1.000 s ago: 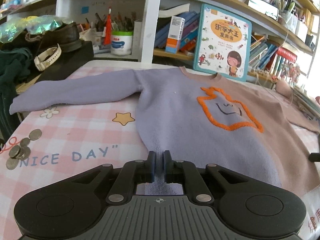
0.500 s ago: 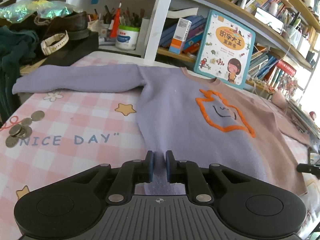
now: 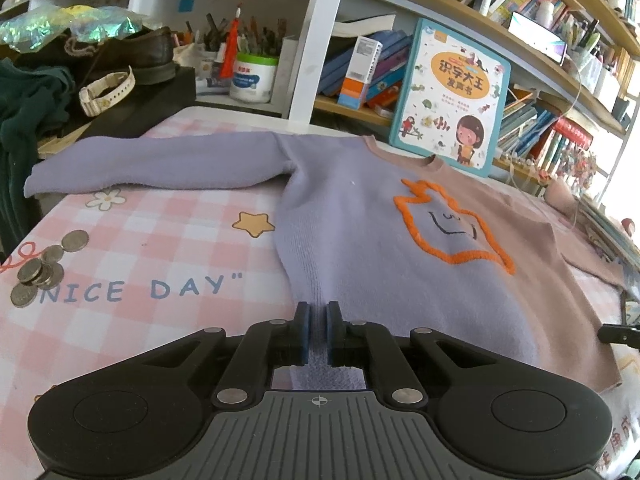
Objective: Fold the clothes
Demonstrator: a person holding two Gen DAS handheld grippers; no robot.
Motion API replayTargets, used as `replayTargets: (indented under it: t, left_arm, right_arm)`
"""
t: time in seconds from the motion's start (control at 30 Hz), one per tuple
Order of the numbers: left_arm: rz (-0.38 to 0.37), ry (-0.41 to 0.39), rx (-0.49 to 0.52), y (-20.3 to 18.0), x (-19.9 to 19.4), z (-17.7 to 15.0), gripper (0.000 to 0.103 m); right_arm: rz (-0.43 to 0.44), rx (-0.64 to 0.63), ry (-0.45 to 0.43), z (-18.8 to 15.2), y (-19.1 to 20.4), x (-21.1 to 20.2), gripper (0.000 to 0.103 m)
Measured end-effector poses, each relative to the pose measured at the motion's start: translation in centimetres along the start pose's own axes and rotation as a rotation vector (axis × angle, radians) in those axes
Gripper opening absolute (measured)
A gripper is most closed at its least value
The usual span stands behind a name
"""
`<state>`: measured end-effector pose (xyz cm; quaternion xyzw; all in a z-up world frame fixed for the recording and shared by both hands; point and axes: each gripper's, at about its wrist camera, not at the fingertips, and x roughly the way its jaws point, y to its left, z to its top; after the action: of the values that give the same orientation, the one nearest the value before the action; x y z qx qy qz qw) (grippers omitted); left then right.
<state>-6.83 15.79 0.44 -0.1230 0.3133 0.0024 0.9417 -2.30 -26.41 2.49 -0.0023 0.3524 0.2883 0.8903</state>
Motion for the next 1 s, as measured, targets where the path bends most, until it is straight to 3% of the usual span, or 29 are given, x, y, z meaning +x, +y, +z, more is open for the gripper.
replayTargets:
  t: [0.23,0.4,0.5,0.57,0.87,1.0]
  left_arm:
    - [0.020,0.000,0.028,-0.4,0.0,0.1,0.009]
    - [0.007,-0.064,0.027,-1.0,-1.3,0.6,0.014]
    - [-0.008,-0.105,0.035,-1.7,-2.0,1.2,0.029]
    - [-0.008,-0.127,0.041,-2.2,-2.1,1.4,0.052]
    - [0.008,-0.143,0.081,-3.7,-1.3,1.1,0.081]
    - [0.043,-0.167,0.094,-4.2,-1.3,1.1,0.086]
  right_arm:
    - [0.003,-0.021,-0.001,-0.1,0.2,0.1,0.015]
    - [-0.030,-0.049,-0.026,0.3,0.3,-0.3,0.031]
    - [-0.042,-0.071,-0.059,0.7,0.4,-0.6,0.044]
    - [-0.050,-0.091,-0.081,1.0,0.6,-0.8,0.051]
    - [-0.064,-0.123,-0.132,1.5,0.8,-0.8,0.078]
    - [-0.099,-0.127,-0.152,1.6,0.8,-0.6,0.081]
